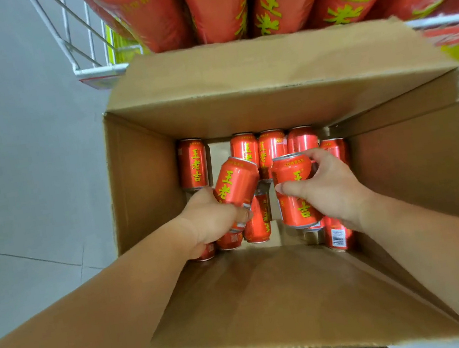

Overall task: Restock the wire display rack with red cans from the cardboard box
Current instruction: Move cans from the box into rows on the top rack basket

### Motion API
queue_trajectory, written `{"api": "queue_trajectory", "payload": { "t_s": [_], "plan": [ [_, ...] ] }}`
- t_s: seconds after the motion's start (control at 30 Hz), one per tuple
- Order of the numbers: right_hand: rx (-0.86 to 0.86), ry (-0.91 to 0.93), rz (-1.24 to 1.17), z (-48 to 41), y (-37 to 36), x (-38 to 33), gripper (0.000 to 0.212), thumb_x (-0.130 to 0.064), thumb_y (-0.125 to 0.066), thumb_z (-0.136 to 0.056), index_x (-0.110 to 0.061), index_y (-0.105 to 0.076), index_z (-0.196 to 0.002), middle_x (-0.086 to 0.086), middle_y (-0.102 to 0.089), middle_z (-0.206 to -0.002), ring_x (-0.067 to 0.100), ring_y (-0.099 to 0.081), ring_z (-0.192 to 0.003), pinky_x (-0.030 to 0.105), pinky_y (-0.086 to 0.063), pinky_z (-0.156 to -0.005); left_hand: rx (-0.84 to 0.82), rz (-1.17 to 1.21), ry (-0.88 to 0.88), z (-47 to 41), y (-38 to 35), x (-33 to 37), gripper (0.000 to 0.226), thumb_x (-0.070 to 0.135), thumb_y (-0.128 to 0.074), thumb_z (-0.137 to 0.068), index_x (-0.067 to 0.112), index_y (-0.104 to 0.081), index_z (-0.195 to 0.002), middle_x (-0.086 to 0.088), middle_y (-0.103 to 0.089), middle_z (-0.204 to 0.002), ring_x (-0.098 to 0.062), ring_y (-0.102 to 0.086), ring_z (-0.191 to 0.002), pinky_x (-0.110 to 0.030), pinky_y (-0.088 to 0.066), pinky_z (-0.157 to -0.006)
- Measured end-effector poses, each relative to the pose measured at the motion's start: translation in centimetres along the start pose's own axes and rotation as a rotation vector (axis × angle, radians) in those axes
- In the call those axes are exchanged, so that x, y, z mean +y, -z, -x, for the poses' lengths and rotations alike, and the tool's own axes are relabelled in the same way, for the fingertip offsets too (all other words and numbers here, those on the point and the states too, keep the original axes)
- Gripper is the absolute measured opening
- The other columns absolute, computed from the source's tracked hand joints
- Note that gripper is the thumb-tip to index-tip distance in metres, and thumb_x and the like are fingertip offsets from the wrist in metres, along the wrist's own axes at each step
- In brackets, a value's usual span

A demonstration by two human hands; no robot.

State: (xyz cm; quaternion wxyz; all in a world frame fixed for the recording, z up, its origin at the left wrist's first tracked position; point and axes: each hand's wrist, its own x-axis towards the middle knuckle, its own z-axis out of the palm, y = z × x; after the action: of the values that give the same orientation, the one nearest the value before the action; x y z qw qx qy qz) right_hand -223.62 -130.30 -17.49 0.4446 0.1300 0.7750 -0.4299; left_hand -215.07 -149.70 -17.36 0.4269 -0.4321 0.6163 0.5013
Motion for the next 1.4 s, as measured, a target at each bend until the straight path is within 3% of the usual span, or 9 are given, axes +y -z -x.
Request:
{"api": "queue_trajectory", "payload": {
  "t_s": [0.17, 0.3, 0.53, 0.63, 0.83, 0.9, 1.07, 1.3, 1.4],
  "plan": [
    [0.044, 0.040, -0.093, 5.6, 3.0, -4.4, 0.053, -0.025, -0.083, -0.078, -0.032, -0.050, -0.118, -0.002, -0.066, -0.102, 0.017, -0.069, -0.091, 0.039, -0.059, -0.078, 0.047, 0.081, -0.170, 6.8, 0.0, 1.9, 0.090, 0.043, -0.093, -0.052, 0.024, -0.050, -0.129, -0.005, -0.068, -0.115, -0.023, -0.070, -0.103, -0.048, -0.058, -0.091],
    [0.119, 0.113, -0.099, 10.8, 5.6, -9.0, 0.050, -0.027, -0.078, -0.082, -0.027, -0.050, -0.124, -0.003, -0.066, -0.102, 0.009, -0.065, -0.088, 0.029, -0.052, -0.072, 0.107, 0.175, -0.298, 14.0, 0.3, 5.3, 0.075, 0.035, -0.090, -0.060, 0.021, -0.054, -0.124, -0.009, -0.072, -0.107, -0.024, -0.074, -0.096, -0.053, -0.061, -0.083],
    [0.204, 0.261, -0.048, 22.5, 10.9, -20.3, 0.047, -0.038, -0.076, -0.079, -0.038, -0.047, -0.116, -0.008, -0.065, -0.096, 0.014, -0.065, -0.090, 0.039, -0.055, -0.084, 0.248, 0.175, -0.511, 28.5, 2.6, 13.2, 0.052, 0.030, -0.087, -0.059, 0.022, -0.060, -0.103, -0.012, -0.071, -0.092, -0.023, -0.069, -0.081, -0.041, -0.058, -0.077],
    [0.240, 0.334, -0.087, 27.5, 13.1, -25.1, 0.054, -0.026, -0.075, -0.083, -0.025, -0.045, -0.128, -0.007, -0.063, -0.093, 0.012, -0.063, -0.082, 0.039, -0.056, -0.083, 0.295, 0.139, -0.575, 34.8, 4.3, 17.0, 0.053, 0.035, -0.086, -0.052, 0.019, -0.064, -0.098, -0.009, -0.073, -0.088, -0.025, -0.070, -0.079, -0.039, -0.057, -0.075],
    [0.358, 0.469, -0.116, 38.5, 17.8, -34.1, 0.054, -0.025, -0.078, -0.083, -0.025, -0.044, -0.126, -0.008, -0.065, -0.094, 0.006, -0.063, -0.082, 0.031, -0.054, -0.077, 0.283, 0.136, -0.705, 48.4, 7.4, 22.6, 0.067, 0.031, -0.090, -0.056, 0.013, -0.058, -0.112, -0.008, -0.073, -0.086, -0.025, -0.070, -0.072, -0.047, -0.060, -0.074],
    [0.370, 0.505, -0.126, 42.2, 19.2, -36.8, 0.060, -0.026, -0.077, -0.084, -0.026, -0.040, -0.131, -0.006, -0.064, -0.099, 0.008, -0.064, -0.083, 0.026, -0.052, -0.069, 0.260, 0.143, -0.772, 52.8, 8.1, 24.0, 0.059, 0.022, -0.090, -0.069, 0.015, -0.055, -0.116, -0.012, -0.073, -0.090, -0.019, -0.070, -0.067, -0.039, -0.059, -0.066],
    [0.496, 0.587, -0.102, 51.2, 22.4, -43.2, 0.081, -0.041, -0.078, -0.076, -0.025, -0.036, -0.143, 0.001, -0.062, -0.126, 0.022, -0.061, -0.113, 0.043, -0.048, -0.102, 0.227, 0.079, -0.934, 63.2, 9.6, 28.0, 0.046, 0.020, -0.083, -0.081, 0.018, -0.051, -0.115, -0.009, -0.070, -0.082, -0.014, -0.065, -0.060, -0.032, -0.055, -0.057],
    [0.647, 0.743, -0.169, 61.9, 26.4, -51.5, 0.074, -0.030, -0.078, -0.082, -0.018, -0.038, -0.142, 0.005, -0.063, -0.121, 0.022, -0.063, -0.105, 0.041, -0.050, -0.098, 0.236, 0.086, -1.126, 77.2, 10.3, 34.4, 0.051, 0.036, -0.085, -0.074, 0.015, -0.061, -0.113, -0.008, -0.075, -0.092, -0.023, -0.074, -0.079, -0.048, -0.062, -0.082],
    [0.679, 0.819, -0.206, 64.7, 28.5, -54.1, 0.065, -0.024, -0.078, -0.083, -0.019, -0.042, -0.136, -0.002, -0.064, -0.112, 0.017, -0.063, -0.102, 0.035, -0.049, -0.096, 0.251, 0.079, -1.171, 81.5, 10.0, 36.9, 0.057, 0.041, -0.085, -0.072, 0.014, -0.063, -0.117, -0.009, -0.077, -0.096, -0.021, -0.076, -0.084, -0.042, -0.063, -0.081]
  ]
}}
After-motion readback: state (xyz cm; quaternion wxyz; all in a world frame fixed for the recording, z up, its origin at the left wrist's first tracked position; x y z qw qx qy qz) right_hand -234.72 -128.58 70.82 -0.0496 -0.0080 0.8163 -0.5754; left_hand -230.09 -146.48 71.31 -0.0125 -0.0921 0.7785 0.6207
